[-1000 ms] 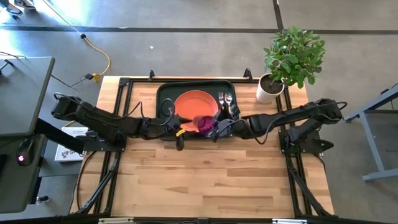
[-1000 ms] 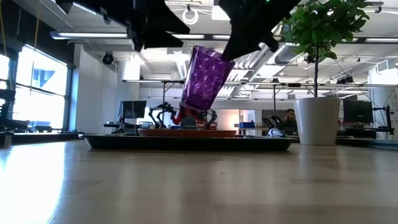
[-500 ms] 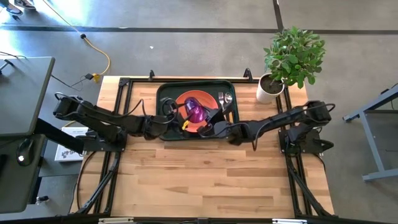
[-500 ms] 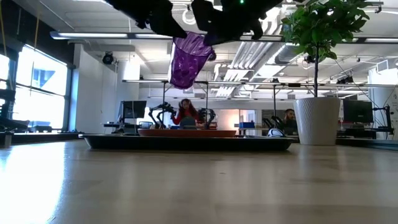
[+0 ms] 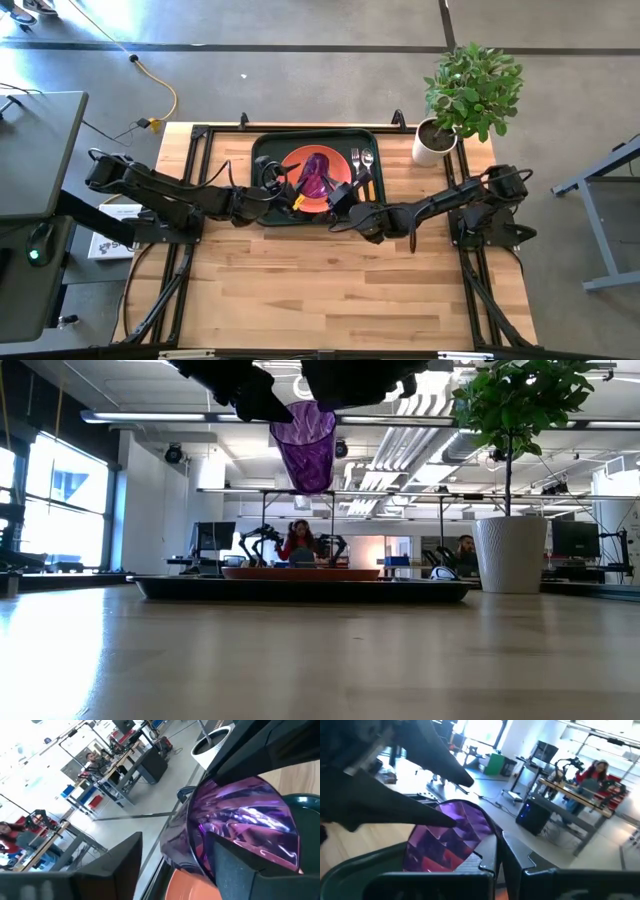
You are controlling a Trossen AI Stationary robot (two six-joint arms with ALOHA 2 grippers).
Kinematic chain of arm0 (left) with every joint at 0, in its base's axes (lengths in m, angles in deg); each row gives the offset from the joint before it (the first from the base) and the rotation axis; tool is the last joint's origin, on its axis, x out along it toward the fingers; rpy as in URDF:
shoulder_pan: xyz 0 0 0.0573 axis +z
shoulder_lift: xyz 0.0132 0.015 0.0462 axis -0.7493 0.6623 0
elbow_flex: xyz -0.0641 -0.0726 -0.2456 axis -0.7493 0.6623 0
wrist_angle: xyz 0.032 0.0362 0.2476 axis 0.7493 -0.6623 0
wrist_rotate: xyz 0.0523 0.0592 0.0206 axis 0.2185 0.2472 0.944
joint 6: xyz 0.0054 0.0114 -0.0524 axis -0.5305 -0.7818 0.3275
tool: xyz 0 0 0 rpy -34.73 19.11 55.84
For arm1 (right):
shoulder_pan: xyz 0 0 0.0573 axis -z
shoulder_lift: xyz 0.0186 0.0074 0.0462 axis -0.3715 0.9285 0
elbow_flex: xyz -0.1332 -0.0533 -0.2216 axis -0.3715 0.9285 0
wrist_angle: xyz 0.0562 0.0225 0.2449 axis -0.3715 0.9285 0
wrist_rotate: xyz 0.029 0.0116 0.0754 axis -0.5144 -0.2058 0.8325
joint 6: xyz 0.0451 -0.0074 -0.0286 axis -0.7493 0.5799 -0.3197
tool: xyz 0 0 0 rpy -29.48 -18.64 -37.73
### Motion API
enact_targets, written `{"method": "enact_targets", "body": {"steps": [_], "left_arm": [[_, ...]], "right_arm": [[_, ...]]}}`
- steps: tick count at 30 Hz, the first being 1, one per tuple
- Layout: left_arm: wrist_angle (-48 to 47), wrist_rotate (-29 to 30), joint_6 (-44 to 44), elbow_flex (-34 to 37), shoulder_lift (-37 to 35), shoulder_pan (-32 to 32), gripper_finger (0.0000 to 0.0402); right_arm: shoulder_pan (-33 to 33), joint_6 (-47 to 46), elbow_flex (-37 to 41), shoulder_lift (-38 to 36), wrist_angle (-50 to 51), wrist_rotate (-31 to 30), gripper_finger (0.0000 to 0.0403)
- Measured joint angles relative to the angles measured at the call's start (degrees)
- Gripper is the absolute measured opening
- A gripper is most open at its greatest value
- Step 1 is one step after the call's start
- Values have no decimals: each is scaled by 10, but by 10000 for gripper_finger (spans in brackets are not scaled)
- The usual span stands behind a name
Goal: Pick and place plate/cup/fork/spoon on tray
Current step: Put the purple glass on the tray to the top left of the orange plate
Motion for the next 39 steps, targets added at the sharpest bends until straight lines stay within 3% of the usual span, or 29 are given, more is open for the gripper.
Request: {"method": "enact_targets", "body": {"steps": [10, 17, 26, 31, 35, 39], "left_arm": [[1, -5, 1, 0, 0, 0, 118], [2, -16, 15, 0, 1, 2, 16], [-29, 24, 8, 1, 1, 34, 5], [-125, 29, 12, -25, -10, 81, 4], [-305, -48, 110, -88, -19, 161, 3], [-434, -233, 200, -144, -15, 292, 3]], "right_arm": [[-3, 10, 0, 0, -22, 54, 0], [-4, 10, 0, 0, -35, 75, 0], [-12, 6, 0, -1, -30, 77, 3], [-36, 30, 0, -19, -2, 50, 46], [-62, -59, 0, -39, 110, 41, 88], [-79, -197, 0, -47, 237, 74, 115]]}}
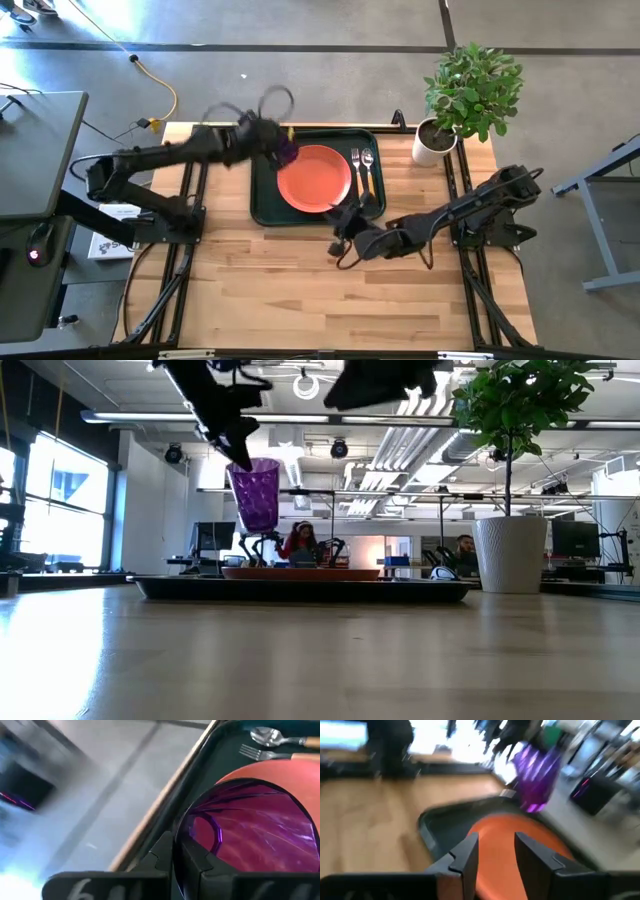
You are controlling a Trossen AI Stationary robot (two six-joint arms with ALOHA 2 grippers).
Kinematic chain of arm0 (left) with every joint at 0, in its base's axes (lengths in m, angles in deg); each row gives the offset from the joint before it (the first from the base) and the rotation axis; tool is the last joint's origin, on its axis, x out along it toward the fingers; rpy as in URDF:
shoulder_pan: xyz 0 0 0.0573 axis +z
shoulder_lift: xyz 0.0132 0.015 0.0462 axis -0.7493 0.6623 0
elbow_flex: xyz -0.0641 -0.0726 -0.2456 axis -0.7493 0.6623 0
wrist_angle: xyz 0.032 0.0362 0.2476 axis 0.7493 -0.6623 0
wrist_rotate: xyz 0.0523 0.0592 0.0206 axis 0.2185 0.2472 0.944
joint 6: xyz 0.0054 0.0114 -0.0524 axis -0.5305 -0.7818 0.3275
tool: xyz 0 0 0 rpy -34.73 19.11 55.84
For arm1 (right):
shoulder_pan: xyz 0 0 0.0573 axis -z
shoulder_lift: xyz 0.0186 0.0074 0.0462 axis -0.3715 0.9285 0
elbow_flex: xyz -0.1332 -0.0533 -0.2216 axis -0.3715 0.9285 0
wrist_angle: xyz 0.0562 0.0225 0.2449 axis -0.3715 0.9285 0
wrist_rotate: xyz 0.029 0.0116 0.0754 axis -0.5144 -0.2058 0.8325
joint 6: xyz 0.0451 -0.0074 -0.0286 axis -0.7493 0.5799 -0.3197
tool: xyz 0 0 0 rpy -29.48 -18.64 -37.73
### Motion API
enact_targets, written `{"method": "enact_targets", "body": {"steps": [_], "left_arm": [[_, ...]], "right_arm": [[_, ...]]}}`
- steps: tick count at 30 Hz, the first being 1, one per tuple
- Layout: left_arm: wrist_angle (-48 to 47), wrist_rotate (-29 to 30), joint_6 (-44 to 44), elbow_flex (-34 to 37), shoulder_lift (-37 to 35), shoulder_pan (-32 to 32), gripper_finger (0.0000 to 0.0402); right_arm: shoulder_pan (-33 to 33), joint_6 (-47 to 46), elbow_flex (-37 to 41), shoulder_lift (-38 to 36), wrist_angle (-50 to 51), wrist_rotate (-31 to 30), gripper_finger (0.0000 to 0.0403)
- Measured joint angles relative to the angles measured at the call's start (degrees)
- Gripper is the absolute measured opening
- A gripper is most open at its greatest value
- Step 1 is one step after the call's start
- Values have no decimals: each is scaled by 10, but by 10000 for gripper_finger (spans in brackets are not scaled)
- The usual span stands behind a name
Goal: Pick and place plate/cup/fork/spoon on tray
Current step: Put the purple glass on the tray to the top left of the orange plate
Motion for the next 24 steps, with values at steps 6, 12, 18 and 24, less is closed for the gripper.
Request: {"method": "enact_targets", "body": {"steps": [6, 12, 18, 24], "left_arm": [[-26, -146, 33, -13, 32, 173, 3], [-26, -240, 41, -13, 88, 267, 4], [-30, -296, 41, -13, 142, 307, 4], [-72, -320, 39, -27, 165, 331, 6]], "right_arm": [[-3, -137, 0, 0, 128, 75, 124], [-2, -186, 0, 0, 184, 76, 124], [-2, -190, 0, 0, 190, 76, 124], [-2, -189, 0, 0, 190, 76, 124]]}}
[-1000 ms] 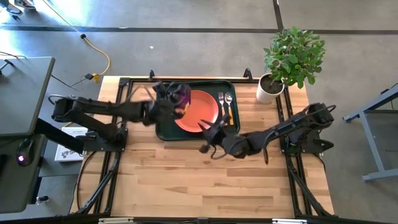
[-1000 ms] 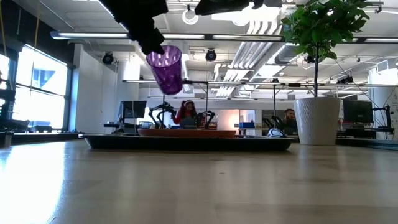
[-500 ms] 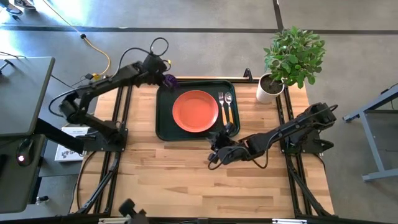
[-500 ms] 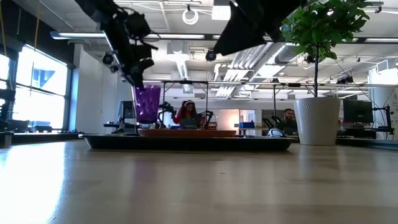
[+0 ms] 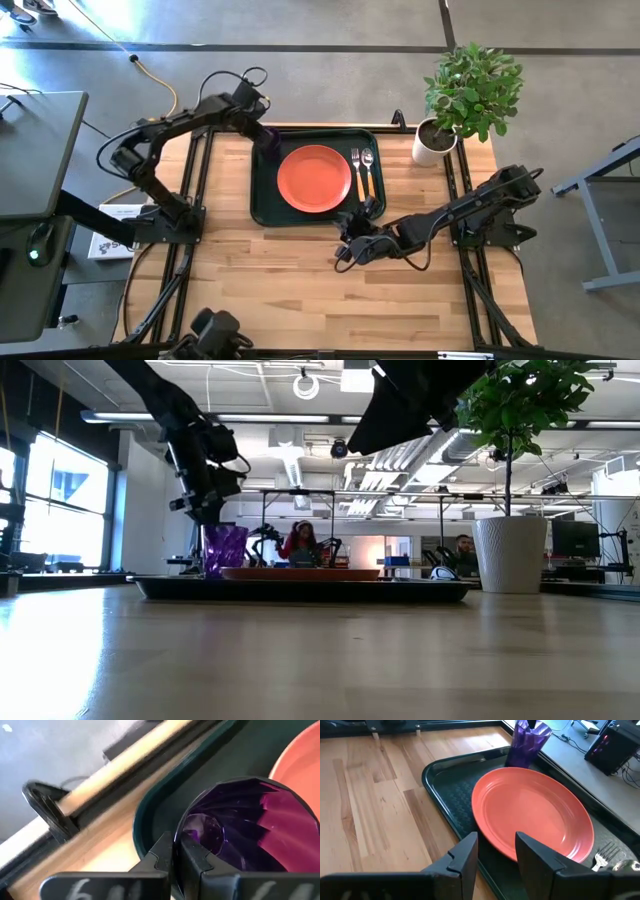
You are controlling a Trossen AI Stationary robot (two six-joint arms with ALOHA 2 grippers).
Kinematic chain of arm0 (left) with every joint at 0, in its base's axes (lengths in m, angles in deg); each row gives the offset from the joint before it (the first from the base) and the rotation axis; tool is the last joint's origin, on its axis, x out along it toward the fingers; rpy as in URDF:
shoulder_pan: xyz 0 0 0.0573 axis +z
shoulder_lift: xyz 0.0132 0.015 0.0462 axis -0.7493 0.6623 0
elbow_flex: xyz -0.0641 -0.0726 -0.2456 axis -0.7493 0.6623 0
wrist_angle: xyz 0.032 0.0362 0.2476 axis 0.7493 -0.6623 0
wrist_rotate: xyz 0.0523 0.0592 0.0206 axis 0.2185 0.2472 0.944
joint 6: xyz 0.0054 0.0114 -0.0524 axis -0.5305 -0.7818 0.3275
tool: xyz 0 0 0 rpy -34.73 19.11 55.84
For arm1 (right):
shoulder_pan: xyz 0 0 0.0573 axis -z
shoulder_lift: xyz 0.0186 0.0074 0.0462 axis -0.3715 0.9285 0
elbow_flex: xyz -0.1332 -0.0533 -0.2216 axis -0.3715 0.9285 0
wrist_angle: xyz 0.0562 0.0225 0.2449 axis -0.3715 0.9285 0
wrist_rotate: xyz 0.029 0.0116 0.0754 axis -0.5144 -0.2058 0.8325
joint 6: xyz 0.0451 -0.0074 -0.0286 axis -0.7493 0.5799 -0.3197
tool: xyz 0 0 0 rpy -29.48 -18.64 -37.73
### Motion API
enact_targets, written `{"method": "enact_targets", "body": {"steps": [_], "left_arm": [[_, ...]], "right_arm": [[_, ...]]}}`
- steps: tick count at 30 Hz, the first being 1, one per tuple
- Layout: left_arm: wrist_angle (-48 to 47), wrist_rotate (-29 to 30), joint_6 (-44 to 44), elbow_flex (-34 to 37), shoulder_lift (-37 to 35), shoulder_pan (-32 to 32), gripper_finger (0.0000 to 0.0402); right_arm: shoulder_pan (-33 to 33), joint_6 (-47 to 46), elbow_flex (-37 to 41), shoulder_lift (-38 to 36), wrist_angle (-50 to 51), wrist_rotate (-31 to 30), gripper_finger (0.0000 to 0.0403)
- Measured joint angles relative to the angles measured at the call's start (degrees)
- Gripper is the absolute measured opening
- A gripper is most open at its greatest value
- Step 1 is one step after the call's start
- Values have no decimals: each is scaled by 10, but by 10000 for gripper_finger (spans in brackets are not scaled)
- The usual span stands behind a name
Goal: Pick and place plate/cup/fork/spoon on tray
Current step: Put the purple glass on the tray to the top left of the orange plate, then return to Home Position
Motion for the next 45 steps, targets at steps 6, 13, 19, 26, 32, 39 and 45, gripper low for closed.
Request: {"method": "enact_targets", "body": {"steps": [6, 13, 19, 26, 32, 39, 45], "left_arm": [[-14, -2, -4, -22, 7, 5, 34], [-15, -2, -12, -40, 7, 3, 100], [-14, -1, -14, -60, -16, -1, 143], [21, 0, 1, -34, -128, -46, 147], [236, -31, 15, 130, -283, -166, 119], [652, -73, 70, 382, -406, -353, 82], [852, 33, -18, 492, -428, -513, 41]], "right_arm": [[5, 0, 0, 0, 0, 0, 124], [9, 0, 0, 0, 18, -13, 124], [32, -28, 32, 0, 41, -32, 124], [74, -33, 116, 1, -126, 105, 117], [76, 90, 176, -5, -284, 231, 58], [76, 216, 216, -22, -428, 473, 9], [77, 268, 216, -92, -411, 475, 2]]}}
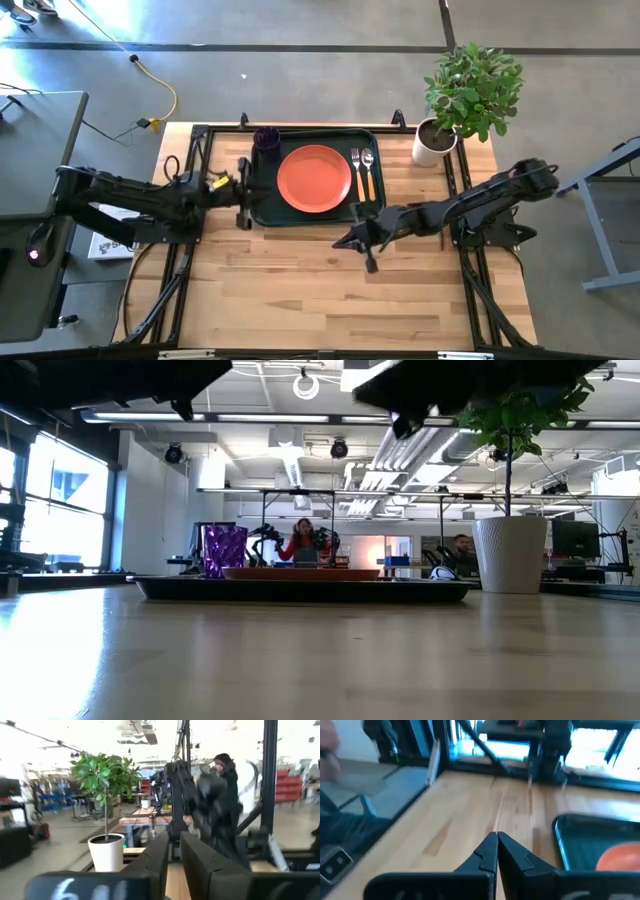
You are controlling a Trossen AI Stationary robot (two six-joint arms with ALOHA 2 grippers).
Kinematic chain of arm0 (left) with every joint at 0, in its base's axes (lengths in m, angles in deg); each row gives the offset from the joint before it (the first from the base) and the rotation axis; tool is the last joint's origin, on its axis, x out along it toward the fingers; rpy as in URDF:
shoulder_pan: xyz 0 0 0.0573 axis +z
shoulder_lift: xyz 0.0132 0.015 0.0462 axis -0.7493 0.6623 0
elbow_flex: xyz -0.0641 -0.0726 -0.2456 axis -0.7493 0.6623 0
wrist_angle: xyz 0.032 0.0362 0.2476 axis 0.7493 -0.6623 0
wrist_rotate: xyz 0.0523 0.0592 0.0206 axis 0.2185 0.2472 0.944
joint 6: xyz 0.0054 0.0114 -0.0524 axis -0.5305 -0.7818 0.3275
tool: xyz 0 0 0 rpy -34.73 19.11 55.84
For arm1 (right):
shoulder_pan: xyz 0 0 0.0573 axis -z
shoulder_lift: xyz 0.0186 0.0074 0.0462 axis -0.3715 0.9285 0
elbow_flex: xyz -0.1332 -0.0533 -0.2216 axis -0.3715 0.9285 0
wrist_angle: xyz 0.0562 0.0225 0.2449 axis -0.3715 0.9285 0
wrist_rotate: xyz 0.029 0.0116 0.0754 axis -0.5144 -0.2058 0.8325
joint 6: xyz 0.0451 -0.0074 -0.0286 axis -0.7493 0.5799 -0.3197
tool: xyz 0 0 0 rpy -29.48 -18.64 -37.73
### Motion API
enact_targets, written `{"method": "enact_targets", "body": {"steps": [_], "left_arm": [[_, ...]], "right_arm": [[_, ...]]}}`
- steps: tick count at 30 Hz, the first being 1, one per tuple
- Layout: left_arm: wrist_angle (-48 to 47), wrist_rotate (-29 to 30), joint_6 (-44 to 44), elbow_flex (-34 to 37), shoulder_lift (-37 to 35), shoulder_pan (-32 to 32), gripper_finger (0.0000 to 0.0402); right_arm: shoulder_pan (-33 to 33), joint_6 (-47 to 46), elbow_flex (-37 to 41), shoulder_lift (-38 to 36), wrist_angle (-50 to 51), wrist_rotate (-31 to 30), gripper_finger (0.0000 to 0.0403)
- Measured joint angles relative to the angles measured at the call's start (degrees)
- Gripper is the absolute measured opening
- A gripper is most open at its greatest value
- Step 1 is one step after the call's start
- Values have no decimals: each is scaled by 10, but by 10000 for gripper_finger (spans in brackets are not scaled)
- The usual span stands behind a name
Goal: Pick and place plate/cup/fork/spoon on tray
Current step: Return to Home Position
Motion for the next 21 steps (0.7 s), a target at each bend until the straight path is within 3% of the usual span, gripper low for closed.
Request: {"method": "enact_targets", "body": {"steps": [5, 8, 13, 15, 21], "left_arm": [[-36, 28, -70, 9, -40, -50, 7], [-76, 29, -97, 9, -100, -47, 3], [-222, 16, -116, 8, -222, -25, 2], [-280, 5, -116, 11, -260, -19, 1], [-271, -3, -107, 71, -336, -19, 1]], "right_arm": [[0, 2, 0, -107, 91, -4, 1], [-7, -8, -1, -183, 175, -17, 1], [-32, -7, -1, -279, 276, -67, 0], [-39, 2, 11, -303, 273, -70, 0], [-32, 23, 129, -377, 153, -60, 0]]}}
